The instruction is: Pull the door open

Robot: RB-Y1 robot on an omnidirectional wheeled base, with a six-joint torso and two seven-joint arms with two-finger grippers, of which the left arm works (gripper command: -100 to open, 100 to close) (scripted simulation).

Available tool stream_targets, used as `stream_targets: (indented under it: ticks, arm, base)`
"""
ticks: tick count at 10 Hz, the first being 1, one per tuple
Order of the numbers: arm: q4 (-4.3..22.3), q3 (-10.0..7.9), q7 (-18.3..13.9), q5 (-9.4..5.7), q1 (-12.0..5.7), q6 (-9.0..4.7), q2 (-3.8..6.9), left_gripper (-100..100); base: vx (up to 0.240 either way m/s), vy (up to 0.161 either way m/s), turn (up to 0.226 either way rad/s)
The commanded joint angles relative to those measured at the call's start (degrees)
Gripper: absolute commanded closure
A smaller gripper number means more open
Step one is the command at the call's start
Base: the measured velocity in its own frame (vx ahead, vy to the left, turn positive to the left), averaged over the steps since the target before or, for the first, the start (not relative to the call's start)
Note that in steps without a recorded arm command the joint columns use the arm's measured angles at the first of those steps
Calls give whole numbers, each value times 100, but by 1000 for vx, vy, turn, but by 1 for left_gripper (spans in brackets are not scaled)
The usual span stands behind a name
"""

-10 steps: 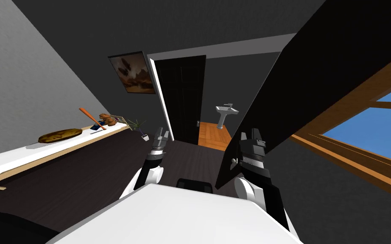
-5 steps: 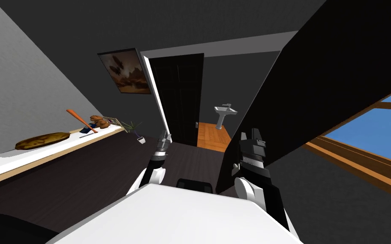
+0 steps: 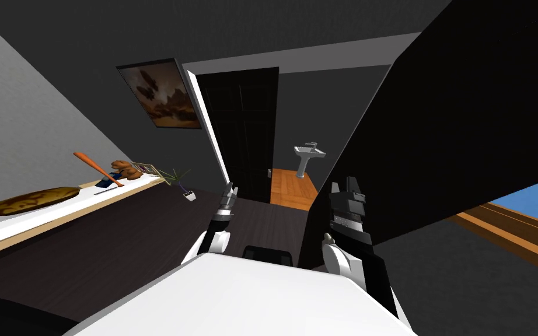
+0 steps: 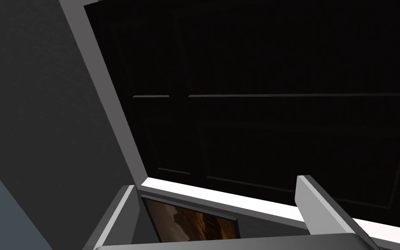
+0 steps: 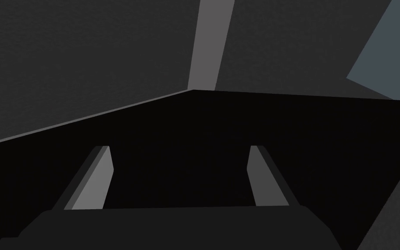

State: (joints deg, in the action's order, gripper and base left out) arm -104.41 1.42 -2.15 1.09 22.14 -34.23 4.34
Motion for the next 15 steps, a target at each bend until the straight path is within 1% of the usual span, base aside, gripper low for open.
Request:
stream_targets:
  ticks: [1,7,15]
  arm:
    - [202,27,25,-11,-21,-66,8,-100]
    - [956,115,128,-48,-218,-189,-1,-100]
    - [1949,232,264,-97,-476,-350,-67,-100]
  base:
    - [84,-3,-37]
    - [90,1,-37]
    - [90,5,-31]
